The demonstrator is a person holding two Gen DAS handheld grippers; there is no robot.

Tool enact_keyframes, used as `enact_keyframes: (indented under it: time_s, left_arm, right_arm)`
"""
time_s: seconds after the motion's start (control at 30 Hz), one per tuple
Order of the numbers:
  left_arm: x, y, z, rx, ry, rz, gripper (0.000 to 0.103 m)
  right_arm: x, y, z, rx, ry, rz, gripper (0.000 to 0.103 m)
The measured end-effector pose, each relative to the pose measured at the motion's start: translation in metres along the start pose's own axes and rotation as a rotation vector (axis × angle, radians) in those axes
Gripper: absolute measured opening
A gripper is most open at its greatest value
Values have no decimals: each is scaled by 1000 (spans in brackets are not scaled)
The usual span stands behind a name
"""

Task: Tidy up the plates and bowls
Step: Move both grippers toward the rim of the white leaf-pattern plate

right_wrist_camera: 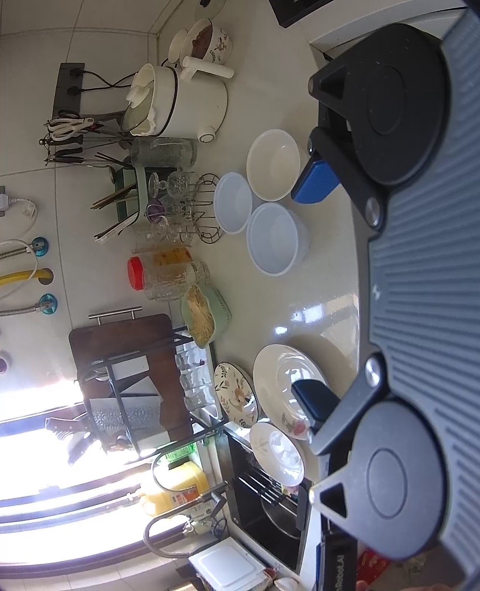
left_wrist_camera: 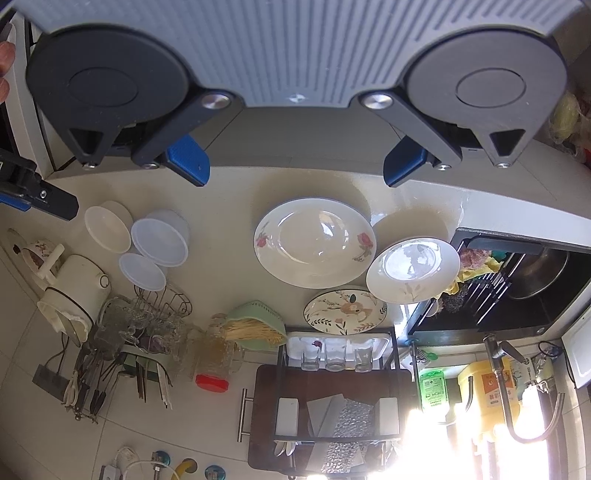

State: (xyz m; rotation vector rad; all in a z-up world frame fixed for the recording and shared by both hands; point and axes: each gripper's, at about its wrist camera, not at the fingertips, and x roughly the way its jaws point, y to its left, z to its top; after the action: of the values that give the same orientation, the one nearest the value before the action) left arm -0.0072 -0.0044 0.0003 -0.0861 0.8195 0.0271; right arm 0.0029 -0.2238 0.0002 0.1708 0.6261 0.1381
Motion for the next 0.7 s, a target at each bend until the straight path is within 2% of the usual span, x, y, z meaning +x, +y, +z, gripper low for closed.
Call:
enact_keyframes:
  time_s: [0.3, 0.43, 0.7]
  left_arm:
    - [0, -2, -3, -17, 11, 25, 102]
    - [4, -1, -7, -42, 39, 37, 102]
    - [6, -1, -3, -59, 64, 42, 102]
  right_arm:
    - [5, -4, -1, 7, 14, 10, 103]
    - [9, -5, -1, -6, 36, 13, 103]
    - [16, -5, 3, -15, 53, 56, 103]
